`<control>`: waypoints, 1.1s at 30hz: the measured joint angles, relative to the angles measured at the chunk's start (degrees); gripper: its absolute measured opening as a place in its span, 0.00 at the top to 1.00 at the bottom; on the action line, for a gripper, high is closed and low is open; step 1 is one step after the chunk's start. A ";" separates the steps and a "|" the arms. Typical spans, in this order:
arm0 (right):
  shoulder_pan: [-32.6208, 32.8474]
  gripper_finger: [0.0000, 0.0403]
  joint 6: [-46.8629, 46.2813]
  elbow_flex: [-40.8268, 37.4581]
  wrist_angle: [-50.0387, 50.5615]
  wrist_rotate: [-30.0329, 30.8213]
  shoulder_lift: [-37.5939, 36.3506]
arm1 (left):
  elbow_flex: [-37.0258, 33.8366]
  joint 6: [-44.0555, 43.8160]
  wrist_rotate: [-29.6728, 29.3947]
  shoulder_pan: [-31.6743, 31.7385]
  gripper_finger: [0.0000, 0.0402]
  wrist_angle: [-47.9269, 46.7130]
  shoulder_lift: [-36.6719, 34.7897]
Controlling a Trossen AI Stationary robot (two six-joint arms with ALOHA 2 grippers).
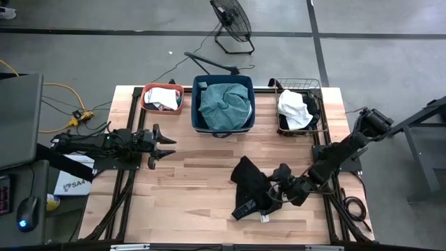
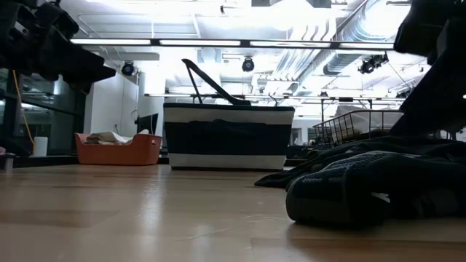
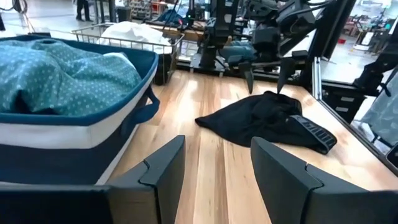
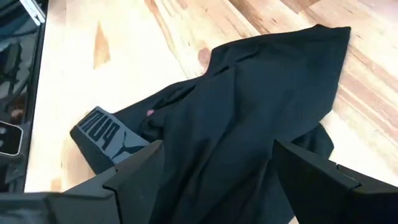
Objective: Pick & Place Cloths
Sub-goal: Put the black boxer into the wire basket
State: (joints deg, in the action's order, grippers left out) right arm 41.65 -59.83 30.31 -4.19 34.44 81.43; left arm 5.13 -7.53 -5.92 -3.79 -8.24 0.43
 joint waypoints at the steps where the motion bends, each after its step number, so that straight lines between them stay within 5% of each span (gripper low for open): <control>1: 0.00 0.28 0.55 -0.66 -1.19 0.12 0.00 | 0.02 0.07 0.14 0.00 0.55 -0.10 0.00; 21: -1.14 0.28 26.59 -2.84 -15.28 0.15 8.24 | 0.19 1.48 -1.07 0.00 0.55 -1.93 0.17; 33: -7.80 0.29 26.52 -2.82 -21.33 -6.91 14.45 | 0.13 1.26 -1.11 0.00 0.55 -2.06 0.17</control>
State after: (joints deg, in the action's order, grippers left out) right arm 33.85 -33.31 27.49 -25.51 27.54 95.87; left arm 5.26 -6.26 -7.03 -3.79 -10.31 0.60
